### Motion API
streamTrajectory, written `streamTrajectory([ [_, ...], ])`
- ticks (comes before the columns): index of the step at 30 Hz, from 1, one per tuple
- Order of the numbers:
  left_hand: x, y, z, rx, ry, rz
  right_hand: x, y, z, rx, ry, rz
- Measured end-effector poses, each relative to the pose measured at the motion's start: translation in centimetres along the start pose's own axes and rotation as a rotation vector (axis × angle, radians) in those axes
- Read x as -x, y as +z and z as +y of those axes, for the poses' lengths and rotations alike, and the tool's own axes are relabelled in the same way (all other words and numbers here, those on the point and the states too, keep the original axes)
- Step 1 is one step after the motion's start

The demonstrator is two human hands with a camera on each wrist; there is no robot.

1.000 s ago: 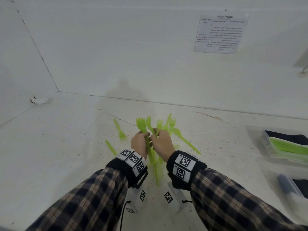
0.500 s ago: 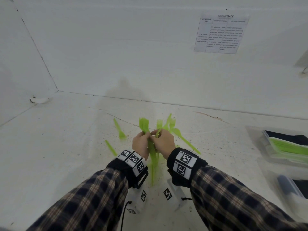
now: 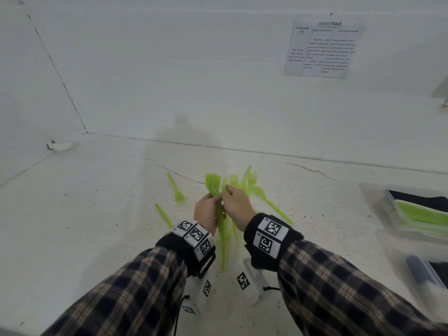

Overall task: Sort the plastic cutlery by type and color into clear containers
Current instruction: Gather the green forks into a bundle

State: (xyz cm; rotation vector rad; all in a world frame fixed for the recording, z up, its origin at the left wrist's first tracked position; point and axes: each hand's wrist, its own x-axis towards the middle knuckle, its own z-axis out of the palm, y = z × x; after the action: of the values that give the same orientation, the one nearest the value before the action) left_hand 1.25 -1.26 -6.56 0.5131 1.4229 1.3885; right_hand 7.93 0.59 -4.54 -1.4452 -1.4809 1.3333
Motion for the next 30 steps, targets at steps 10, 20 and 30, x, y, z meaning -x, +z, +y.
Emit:
streamTrajectory([
  [10, 0.5, -0.5, -0.2, 0.12, -0.042, -0.096, 0.5, 0.2, 0.1, -0.026, -0.02, 0.186],
  [20, 1.1, -0.8, -0.5, 0.135, -0.003, -0.081, 0.4, -0.3, 0.4, -0.046, -0.078, 0.218],
  [30, 1.9, -1.0, -0.9, 0.164, 0.039, -0.006, 1.2, 0.3, 0.7, -0.013, -0.113, 0.171],
])
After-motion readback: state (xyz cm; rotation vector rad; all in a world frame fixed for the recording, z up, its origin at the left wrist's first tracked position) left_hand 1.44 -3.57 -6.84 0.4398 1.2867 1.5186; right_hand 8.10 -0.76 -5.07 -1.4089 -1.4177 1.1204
